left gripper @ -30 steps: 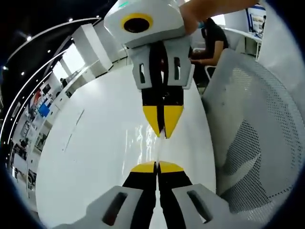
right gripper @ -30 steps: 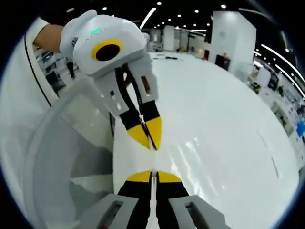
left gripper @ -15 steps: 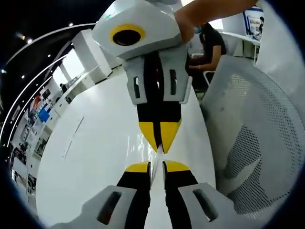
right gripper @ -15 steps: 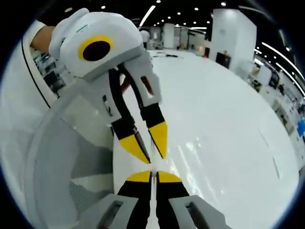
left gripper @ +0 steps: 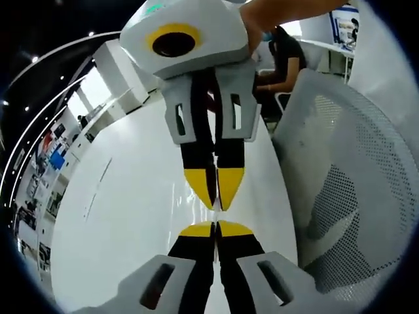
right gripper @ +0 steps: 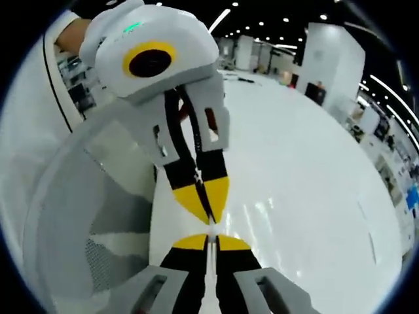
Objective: Open the resealable bag by pulling the two sides of the seal apart until the entire bag opening is separated and visibly accessible.
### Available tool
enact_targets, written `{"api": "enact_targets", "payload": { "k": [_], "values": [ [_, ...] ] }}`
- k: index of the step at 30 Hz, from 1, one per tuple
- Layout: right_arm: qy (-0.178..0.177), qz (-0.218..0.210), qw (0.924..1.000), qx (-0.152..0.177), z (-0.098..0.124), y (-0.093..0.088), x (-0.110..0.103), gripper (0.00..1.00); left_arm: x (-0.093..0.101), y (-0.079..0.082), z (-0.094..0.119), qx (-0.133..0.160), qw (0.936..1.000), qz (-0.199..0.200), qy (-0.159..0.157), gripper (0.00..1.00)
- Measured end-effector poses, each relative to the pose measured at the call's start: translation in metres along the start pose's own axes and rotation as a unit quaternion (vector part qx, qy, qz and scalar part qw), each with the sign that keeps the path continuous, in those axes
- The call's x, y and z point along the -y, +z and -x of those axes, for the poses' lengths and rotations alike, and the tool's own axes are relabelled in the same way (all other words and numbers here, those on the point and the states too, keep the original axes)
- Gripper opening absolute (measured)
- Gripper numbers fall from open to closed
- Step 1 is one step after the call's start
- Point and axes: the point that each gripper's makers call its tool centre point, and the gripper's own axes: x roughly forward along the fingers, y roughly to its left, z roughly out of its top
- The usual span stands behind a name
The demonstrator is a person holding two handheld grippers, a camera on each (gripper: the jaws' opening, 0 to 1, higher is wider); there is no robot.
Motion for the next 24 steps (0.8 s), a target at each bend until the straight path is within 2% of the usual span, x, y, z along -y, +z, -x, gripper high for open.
{"api": "enact_targets", "payload": {
  "k": [3, 6, 12, 13, 14, 19, 22, 24],
  "values": [
    [-0.002, -0.002, 0.9999, 0.012, -0.001, 0.006, 0.001, 0.00, 0.000, 0.001, 0.000, 0.002, 1.0000, 0.001, 0.000, 0.00],
    [0.001, -0.001, 1.0000, 0.005, -0.003, 0.005, 0.001, 0.00, 0.001, 0.001, -0.001, -0.001, 1.0000, -0.002, -0.001, 0.00],
    [0.001, -0.003, 1.0000, -0.003, -0.003, 0.001, 0.001, 0.00, 0.001, 0.002, -0.003, -0.005, 0.9998, 0.018, 0.002, 0.00],
    [-0.002, -0.003, 0.9999, -0.011, -0.003, -0.002, 0.002, 0.00, -0.001, -0.001, -0.003, -0.015, 0.9998, -0.004, 0.009, 0.00],
    [-0.004, 0.005, 0.9998, -0.018, -0.003, -0.007, 0.003, 0.00, 0.000, -0.002, -0.004, -0.016, 0.9998, -0.008, 0.008, 0.00],
    [-0.008, -0.006, 0.9996, -0.026, 0.003, -0.021, 0.006, 0.00, -0.004, -0.006, -0.002, -0.016, 0.9998, 0.003, 0.009, 0.00],
    [-0.013, -0.011, 0.9991, -0.038, 0.008, -0.036, 0.007, 0.00, -0.005, -0.009, -0.001, -0.019, 0.9998, 0.005, 0.009, 0.00],
    [-0.016, -0.003, 0.9989, -0.044, 0.012, -0.043, 0.006, 0.00, -0.006, -0.010, 0.001, -0.018, 0.9998, 0.006, 0.009, 0.00]
  ]
}}
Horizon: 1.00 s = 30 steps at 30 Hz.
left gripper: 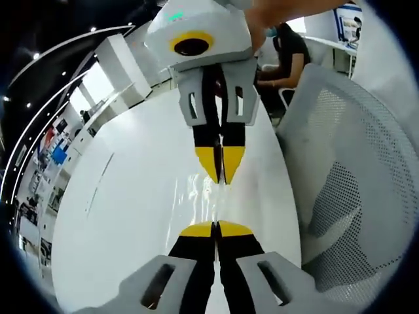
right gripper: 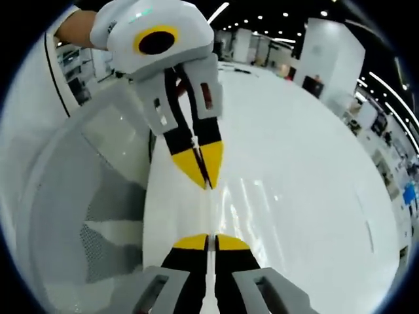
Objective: Open the resealable bag by pulling the two sides of the seal apart until the entire bag opening is separated and visibly accessible.
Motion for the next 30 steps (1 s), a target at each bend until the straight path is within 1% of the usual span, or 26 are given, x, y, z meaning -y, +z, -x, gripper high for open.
{"api": "enact_targets", "payload": {
  "k": [5, 7, 14, 15, 16, 18, 19, 20, 21, 23, 24, 25, 27, 28, 30],
  "values": [
    [-0.007, -0.013, 0.9998, -0.013, 0.008, -0.018, 0.003, 0.00, 0.002, -0.002, 0.001, 0.001, 1.0000, 0.004, -0.003, 0.00],
    [-0.010, -0.012, 0.9997, -0.018, 0.010, -0.025, 0.003, 0.00, 0.002, -0.001, 0.002, 0.002, 1.0000, 0.005, -0.002, 0.00],
    [-0.023, -0.021, 0.9990, -0.033, 0.016, -0.043, 0.005, 0.00, 0.002, -0.005, 0.003, -0.001, 1.0000, 0.007, -0.004, 0.00],
    [-0.024, -0.023, 0.9991, -0.026, 0.017, -0.042, 0.006, 0.00, 0.002, -0.004, 0.004, 0.004, 0.9999, 0.009, -0.006, 0.00],
    [-0.026, -0.039, 0.9987, -0.019, 0.017, -0.040, 0.006, 0.00, 0.002, -0.004, 0.003, 0.003, 1.0000, 0.006, -0.005, 0.00],
    [-0.028, -0.032, 0.9988, -0.024, 0.018, -0.040, 0.007, 0.00, 0.003, -0.003, 0.004, 0.003, 1.0000, 0.004, -0.005, 0.00],
    [-0.028, -0.029, 0.9988, -0.027, 0.017, -0.040, 0.006, 0.00, 0.003, -0.002, 0.003, 0.002, 1.0000, -0.001, -0.005, 0.00],
    [-0.025, -0.046, 0.9983, -0.026, 0.017, -0.039, 0.004, 0.00, 0.001, -0.002, 0.004, 0.000, 0.9999, -0.016, 0.000, 0.00],
    [-0.022, -0.050, 0.9982, -0.023, 0.018, -0.039, 0.004, 0.00, -0.001, 0.000, 0.004, 0.007, 0.9996, -0.026, 0.005, 0.00],
    [-0.023, -0.047, 0.9985, -0.017, 0.020, -0.038, 0.005, 0.00, 0.002, -0.002, 0.005, 0.013, 0.9999, -0.006, -0.005, 0.00],
    [-0.021, -0.049, 0.9985, -0.010, 0.021, -0.036, 0.005, 0.00, 0.000, -0.003, 0.006, 0.013, 0.9999, -0.010, -0.001, 0.00],
    [-0.018, -0.054, 0.9984, -0.008, 0.021, -0.034, 0.004, 0.00, -0.002, -0.003, 0.006, 0.016, 0.9994, -0.029, 0.009, 0.00],
    [-0.012, -0.059, 0.9982, -0.006, 0.021, -0.032, 0.003, 0.00, 0.000, -0.006, 0.006, 0.013, 0.9996, -0.024, 0.005, 0.00],
    [-0.008, -0.065, 0.9979, -0.004, 0.020, -0.029, 0.002, 0.00, 0.001, -0.007, 0.006, 0.014, 0.9995, -0.028, 0.004, 0.00],
    [-0.002, -0.068, 0.9977, 0.007, 0.021, -0.022, 0.001, 0.01, 0.002, -0.007, 0.006, 0.015, 0.9994, -0.031, 0.002, 0.00]
  ]
}}
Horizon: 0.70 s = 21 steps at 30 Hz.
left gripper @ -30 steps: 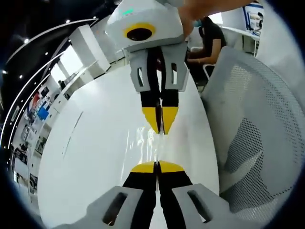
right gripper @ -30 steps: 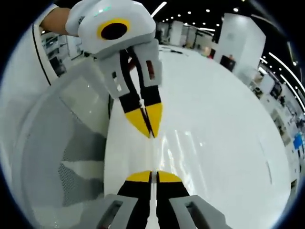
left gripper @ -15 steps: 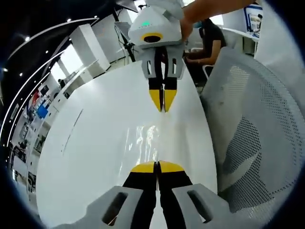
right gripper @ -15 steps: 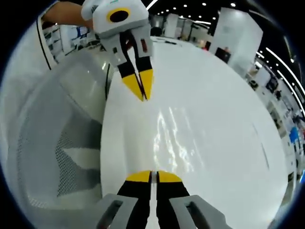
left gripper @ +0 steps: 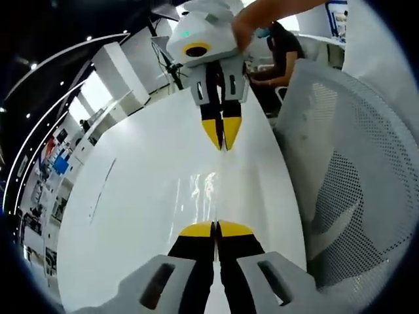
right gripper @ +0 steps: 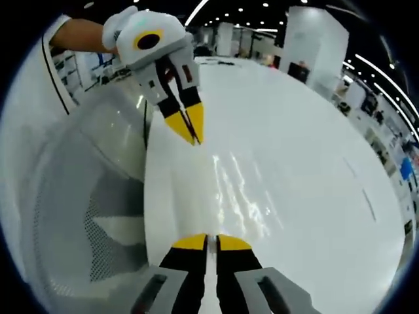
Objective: Open the resealable bag by pulling the two sides of the seal apart until the entire bag opening is separated and visibly accessible.
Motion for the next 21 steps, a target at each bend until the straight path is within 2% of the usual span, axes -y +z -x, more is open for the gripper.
{"api": "enact_targets", "payload": {
  "k": [4, 10, 21],
  "values": [
    [0.007, -0.019, 0.9993, 0.033, 0.002, 0.019, 0.000, 0.03, 0.004, 0.002, -0.001, 0.002, 0.9999, -0.012, -0.004, 0.00],
    [0.012, -0.018, 0.9990, 0.040, -0.004, 0.034, 0.003, 0.04, 0.008, 0.004, -0.004, 0.002, 0.9998, -0.017, -0.008, 0.00],
    [0.026, -0.023, 0.9991, 0.023, -0.018, 0.024, -0.002, 0.04, 0.008, 0.003, -0.004, 0.003, 0.9999, -0.011, -0.002, 0.00]
  ]
}}
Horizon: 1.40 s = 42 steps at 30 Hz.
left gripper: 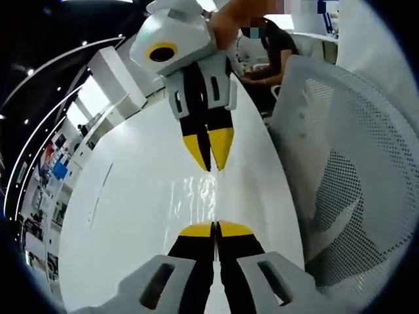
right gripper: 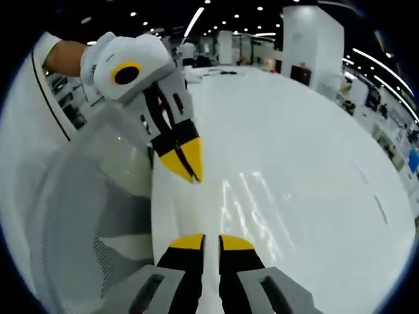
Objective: Open the resealable bag by pulling the two sides of the seal apart until the entire bag opening is separated and visibly accessible.
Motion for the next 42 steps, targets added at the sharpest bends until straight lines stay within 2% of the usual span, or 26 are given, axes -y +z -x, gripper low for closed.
{"api": "enact_targets", "payload": {
  "k": [9, 18, 20, 23, 29, 36, 42],
  "values": [
    [0.020, -0.027, 0.9994, 0.004, -0.010, -0.001, -0.008, 0.04, -0.001, 0.009, -0.003, 0.022, 0.9997, 0.004, 0.000, 0.00],
    [0.029, -0.059, 0.9978, 0.002, -0.021, -0.009, -0.009, 0.01, 0.003, 0.007, -0.003, 0.031, 0.9994, 0.006, -0.013, 0.00],
    [0.027, -0.058, 0.9980, 0.002, -0.022, -0.009, -0.009, 0.00, 0.009, 0.002, -0.004, 0.021, 0.9993, 0.015, -0.028, 0.00],
    [0.023, -0.061, 0.9979, -0.004, -0.026, -0.008, -0.008, 0.00, 0.008, -0.001, -0.004, 0.014, 0.9995, 0.009, -0.027, 0.00],
    [0.014, -0.058, 0.9979, -0.024, -0.029, -0.010, -0.005, 0.00, 0.001, 0.007, -0.001, 0.019, 0.9997, -0.003, -0.014, 0.18],
    [0.012, -0.059, 0.9979, -0.027, -0.032, -0.004, -0.004, 0.00, 0.010, 0.015, -0.005, 0.013, 0.9989, -0.028, -0.034, 0.11],
    [0.010, -0.038, 0.9990, -0.021, -0.029, 0.003, -0.005, 0.00, 0.016, 0.008, -0.012, -0.011, 0.9980, -0.043, -0.045, 0.09]
  ]
}}
